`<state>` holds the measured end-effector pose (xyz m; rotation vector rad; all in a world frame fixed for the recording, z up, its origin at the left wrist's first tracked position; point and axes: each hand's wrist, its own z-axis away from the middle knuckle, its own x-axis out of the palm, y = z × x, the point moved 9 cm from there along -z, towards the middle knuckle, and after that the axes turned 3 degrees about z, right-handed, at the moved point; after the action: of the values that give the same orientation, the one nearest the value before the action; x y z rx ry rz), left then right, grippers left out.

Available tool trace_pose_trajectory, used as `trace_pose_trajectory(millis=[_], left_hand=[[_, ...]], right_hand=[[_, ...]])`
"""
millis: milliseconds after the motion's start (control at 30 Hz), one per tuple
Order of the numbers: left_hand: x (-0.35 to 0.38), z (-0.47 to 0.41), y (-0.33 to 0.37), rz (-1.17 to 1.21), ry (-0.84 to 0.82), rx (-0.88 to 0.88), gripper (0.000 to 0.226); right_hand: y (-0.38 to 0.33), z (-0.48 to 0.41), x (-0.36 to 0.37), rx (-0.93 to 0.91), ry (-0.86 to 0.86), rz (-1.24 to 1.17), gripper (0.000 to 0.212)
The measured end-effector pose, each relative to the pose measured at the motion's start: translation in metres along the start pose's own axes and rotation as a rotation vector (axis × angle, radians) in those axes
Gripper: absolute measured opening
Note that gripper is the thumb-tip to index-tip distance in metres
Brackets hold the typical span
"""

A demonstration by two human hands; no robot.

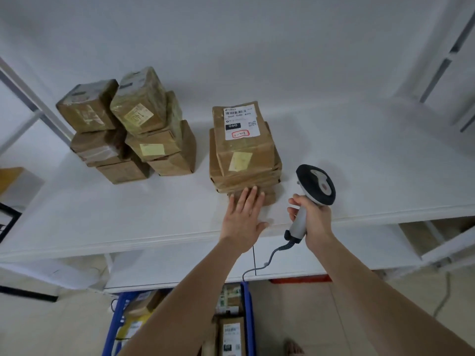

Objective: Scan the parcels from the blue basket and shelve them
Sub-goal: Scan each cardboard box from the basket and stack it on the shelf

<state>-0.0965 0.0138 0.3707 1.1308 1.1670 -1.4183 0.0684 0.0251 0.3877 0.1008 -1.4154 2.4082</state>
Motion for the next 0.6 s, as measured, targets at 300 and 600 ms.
trace_pose_trajectory(millis=[300,600], left_hand=[[-0.001,-0.025,-0.039,-0.022,-0.007,0.009,0.071],[0.001,-0.060,-0.098,-0.026,-0.077,-0.059,0.073]], right_hand=[[0.008,-0.013,0.039,0.027,-0.096,0.039,0.005],[0.004,-0.023,0.071,0.015,-0.170,0.083,0.003]])
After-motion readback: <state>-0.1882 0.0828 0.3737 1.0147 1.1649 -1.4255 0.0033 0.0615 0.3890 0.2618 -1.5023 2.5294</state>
